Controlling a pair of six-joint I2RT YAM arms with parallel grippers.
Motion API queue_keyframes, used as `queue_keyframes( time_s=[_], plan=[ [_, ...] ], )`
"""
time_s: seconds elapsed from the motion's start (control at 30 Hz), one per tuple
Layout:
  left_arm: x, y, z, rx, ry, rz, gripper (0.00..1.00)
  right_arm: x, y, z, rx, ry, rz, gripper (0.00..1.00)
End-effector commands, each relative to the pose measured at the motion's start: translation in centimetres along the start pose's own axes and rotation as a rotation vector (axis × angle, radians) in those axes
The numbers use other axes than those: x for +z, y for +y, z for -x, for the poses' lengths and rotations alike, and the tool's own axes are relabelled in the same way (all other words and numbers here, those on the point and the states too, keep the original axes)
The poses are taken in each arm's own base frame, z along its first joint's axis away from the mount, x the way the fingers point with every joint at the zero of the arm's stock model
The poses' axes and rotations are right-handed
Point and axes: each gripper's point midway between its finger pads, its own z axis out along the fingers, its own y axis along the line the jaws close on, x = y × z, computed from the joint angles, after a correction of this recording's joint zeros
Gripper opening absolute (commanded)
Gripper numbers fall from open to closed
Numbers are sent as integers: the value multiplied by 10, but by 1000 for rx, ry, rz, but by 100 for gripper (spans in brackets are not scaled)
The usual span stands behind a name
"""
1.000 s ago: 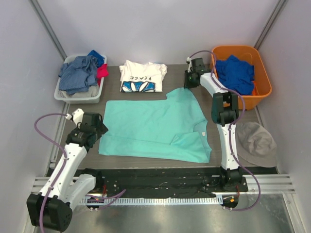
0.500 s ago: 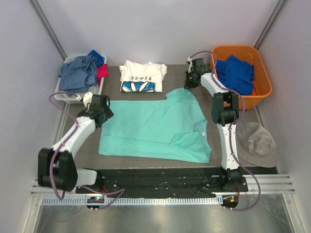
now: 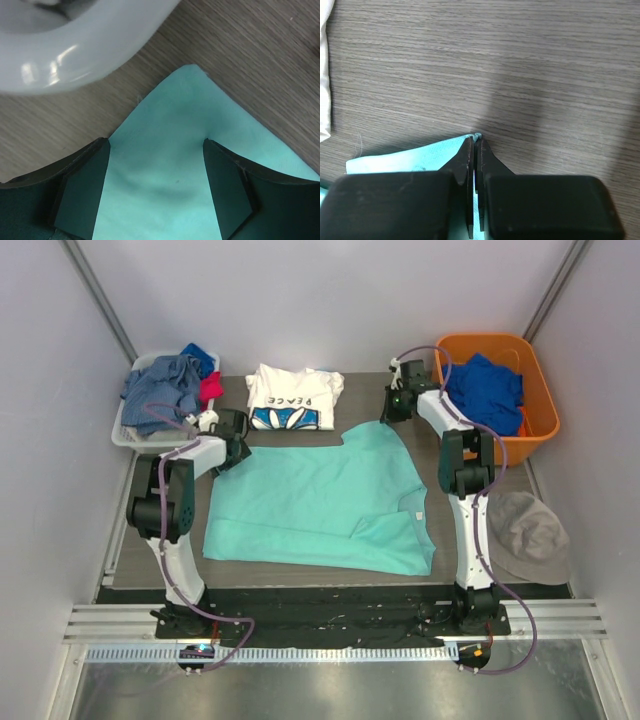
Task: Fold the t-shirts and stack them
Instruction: Fold the tshirt
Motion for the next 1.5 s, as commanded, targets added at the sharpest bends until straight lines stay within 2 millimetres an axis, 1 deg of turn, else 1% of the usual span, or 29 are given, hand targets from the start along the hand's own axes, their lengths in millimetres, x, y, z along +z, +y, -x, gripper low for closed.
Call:
queue_keyframes(
  time_s=[0.0,0.03,0.07,0.1,0.13,0.23,0.37,0.47,0.53,0.63,0.73,0.8,0.83,0.87,0.93,1.07,1.1,1.17,1.23,1.37,1.47],
  plan=[
    [8,-29,34,-62,-90,-31,80,-15,-4,10,38,-16,22,1],
    [14,-30,32,-53,-84,-23,80,-15,-5,9,40,-15,23,1],
    [16,-32,32,-50,-86,-24,80,-15,-6,10,45,-18,25,1],
    [15,-35,40,-54,-100,-27,80,-14,-9,9,51,-15,23,1],
    [15,-37,40,-41,-97,-27,80,-13,-10,8,54,-13,25,1],
    [9,-41,50,-34,-112,-41,80,-10,-12,5,58,-7,25,1],
    [-4,-40,65,-28,-148,-49,80,-7,-13,2,66,0,27,1],
    [-2,-36,68,-19,-166,-28,80,-4,-13,0,70,4,30,1],
    [6,-34,66,-11,-161,-8,80,-3,-12,0,68,3,34,1],
    [17,-33,63,-9,-154,15,80,-2,-15,0,68,3,28,1],
    [25,-35,65,-8,-163,30,80,-3,-17,1,69,1,27,1],
    [27,-39,71,-13,-176,30,80,-4,-19,3,75,-3,27,1],
    [32,-40,70,-7,-173,35,80,-4,-20,2,80,-2,28,1],
    [32,-44,75,-13,-181,30,80,-3,-20,2,80,0,31,1],
    [39,-43,73,-5,-172,41,79,-5,-21,3,83,-4,30,1],
    [44,-46,78,-12,-171,39,77,-4,-24,2,89,0,32,1],
    [45,-43,78,-10,-165,54,76,-3,-25,1,91,1,32,1],
    [47,-43,78,-16,-155,64,70,-3,-26,0,95,3,31,1],
    [48,-38,74,-13,-130,86,68,-4,-27,2,97,-1,32,1],
    [46,-31,70,-23,-105,107,67,-4,-28,2,104,-2,33,1],
    [46,-30,66,-22,-91,101,67,-4,-28,2,105,-2,36,1]
  ],
)
